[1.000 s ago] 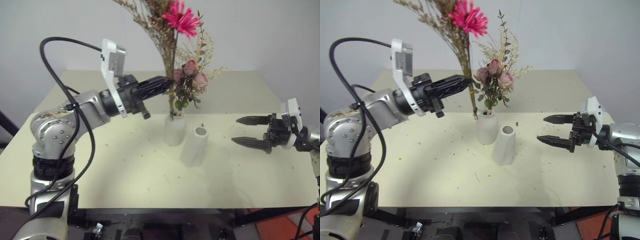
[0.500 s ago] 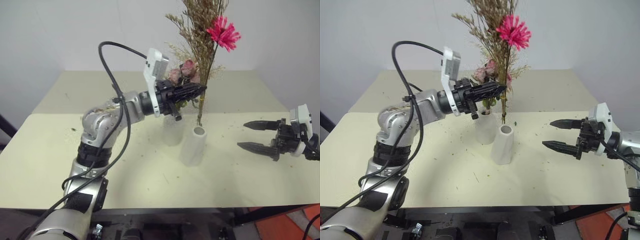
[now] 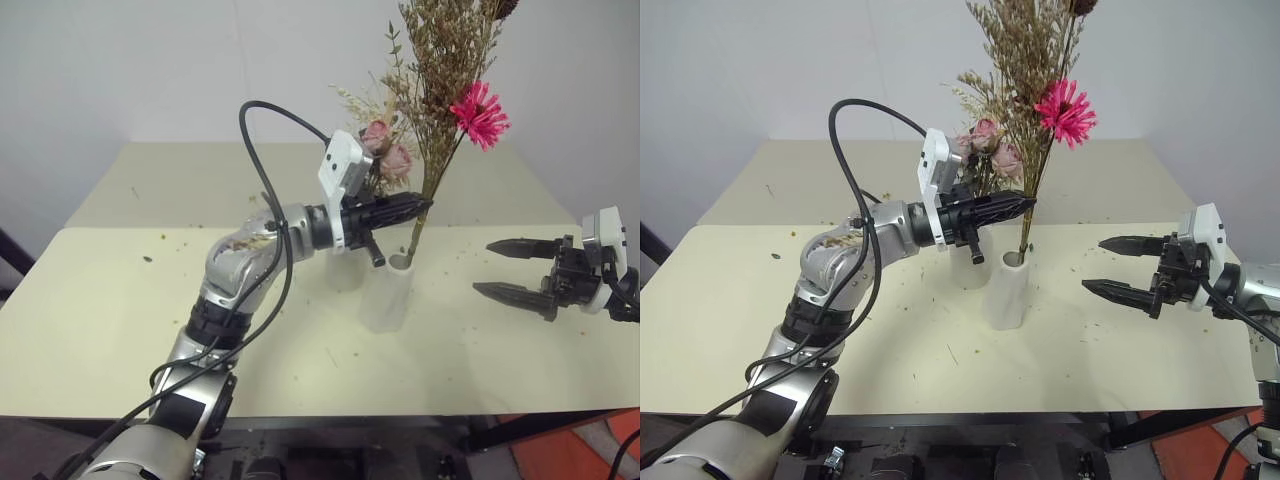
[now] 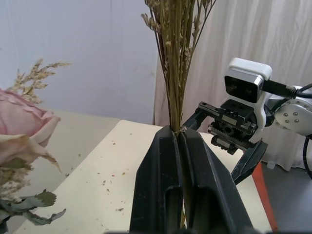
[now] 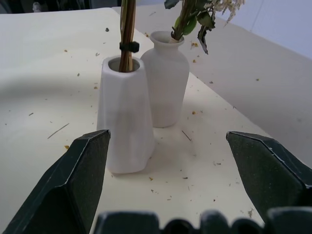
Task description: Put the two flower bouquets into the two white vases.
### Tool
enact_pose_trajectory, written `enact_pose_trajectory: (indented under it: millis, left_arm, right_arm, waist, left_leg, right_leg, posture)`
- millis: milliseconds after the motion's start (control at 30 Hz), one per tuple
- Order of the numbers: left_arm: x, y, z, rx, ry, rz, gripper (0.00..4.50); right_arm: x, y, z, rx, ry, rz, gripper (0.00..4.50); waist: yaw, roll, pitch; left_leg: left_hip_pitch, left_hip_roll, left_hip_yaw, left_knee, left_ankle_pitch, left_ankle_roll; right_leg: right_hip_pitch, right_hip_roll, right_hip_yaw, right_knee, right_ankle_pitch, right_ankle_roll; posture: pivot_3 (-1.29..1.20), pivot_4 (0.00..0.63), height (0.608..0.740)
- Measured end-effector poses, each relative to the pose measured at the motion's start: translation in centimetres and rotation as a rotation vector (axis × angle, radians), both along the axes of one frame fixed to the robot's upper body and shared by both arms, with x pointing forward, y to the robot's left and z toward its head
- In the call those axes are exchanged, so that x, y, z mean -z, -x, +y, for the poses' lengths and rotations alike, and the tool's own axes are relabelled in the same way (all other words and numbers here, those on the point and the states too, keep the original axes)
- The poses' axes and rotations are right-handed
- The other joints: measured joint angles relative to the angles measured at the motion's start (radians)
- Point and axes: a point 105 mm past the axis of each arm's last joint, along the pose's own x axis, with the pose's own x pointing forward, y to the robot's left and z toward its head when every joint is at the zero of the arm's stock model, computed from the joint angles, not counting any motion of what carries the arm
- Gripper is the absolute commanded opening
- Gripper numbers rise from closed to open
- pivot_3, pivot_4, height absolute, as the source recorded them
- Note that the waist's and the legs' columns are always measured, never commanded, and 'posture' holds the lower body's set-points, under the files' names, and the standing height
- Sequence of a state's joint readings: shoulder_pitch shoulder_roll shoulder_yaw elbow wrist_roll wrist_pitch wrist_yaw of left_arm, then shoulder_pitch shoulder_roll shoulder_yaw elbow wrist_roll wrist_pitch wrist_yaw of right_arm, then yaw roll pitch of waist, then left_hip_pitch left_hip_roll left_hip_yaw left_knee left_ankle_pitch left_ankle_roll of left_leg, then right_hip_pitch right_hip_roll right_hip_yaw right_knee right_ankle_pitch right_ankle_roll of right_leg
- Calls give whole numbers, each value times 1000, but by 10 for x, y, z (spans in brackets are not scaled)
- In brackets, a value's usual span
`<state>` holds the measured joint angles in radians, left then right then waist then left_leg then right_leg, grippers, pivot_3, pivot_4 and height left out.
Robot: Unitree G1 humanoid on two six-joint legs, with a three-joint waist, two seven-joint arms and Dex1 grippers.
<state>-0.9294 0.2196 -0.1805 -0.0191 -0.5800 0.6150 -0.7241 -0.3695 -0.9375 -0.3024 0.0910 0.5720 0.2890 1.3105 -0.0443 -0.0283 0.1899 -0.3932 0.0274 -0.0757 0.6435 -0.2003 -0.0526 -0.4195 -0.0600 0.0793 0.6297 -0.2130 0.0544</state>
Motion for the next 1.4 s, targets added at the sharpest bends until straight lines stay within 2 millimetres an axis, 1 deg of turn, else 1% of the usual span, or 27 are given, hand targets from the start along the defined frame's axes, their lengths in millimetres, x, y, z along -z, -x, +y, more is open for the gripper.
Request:
enact_pose_trajectory:
  millis: [33, 67, 500, 767, 933, 1400]
  left_arm:
    - [6, -1, 0, -7, -12, 15, 11]
    - [8, -2, 0, -8, -8, 19, 11]
    - [8, -1, 3, -16, -19, 13, 11]
    - [10, 0, 9, -25, -31, 0, 11]
    - [11, 0, 14, -28, -18, 5, 11]
    - [9, -1, 17, -29, 1, 9, 11]
  right_arm:
    - [0, 0, 0, 0, 1, -1, 4500]
    - [0, 0, 0, 2, 0, 0, 4500]
    - [0, 0, 0, 2, -1, 0, 4500]
    - [1, 0, 0, 2, -2, 0, 4500]
    - [1, 0, 0, 1, -4, 0, 4500]
    - [-1, -3, 2, -4, -21, -7, 4500]
  waist:
    - [0, 0, 0]
    - [0, 0, 0]
    - [-1, 0, 0]
    - [-1, 0, 0]
    - [-2, 0, 0]
    - [-1, 0, 0]
  left_leg:
    - [0, 0, 0, 0, 0, 0]
    - [0, 0, 0, 0, 0, 0]
    - [0, 0, 0, 0, 0, 1]
    - [1, 0, 0, 0, 0, 1]
    - [1, 0, 0, 0, 0, 1]
    - [1, 0, 0, 0, 0, 1]
  right_leg:
    - [0, 0, 0, 0, 0, 0]
    - [0, 0, 0, 0, 0, 0]
    - [0, 0, 0, 0, 0, 0]
    - [1, 0, 1, 0, 0, 0]
    - [1, 0, 1, 0, 0, 0]
    - [0, 0, 1, 0, 0, 0]
  posture:
    - [0, 150, 740]
    - [0, 150, 740]
    - [0, 150, 740]
    - [0, 150, 740]
    - [0, 150, 740]
    - [0, 150, 740]
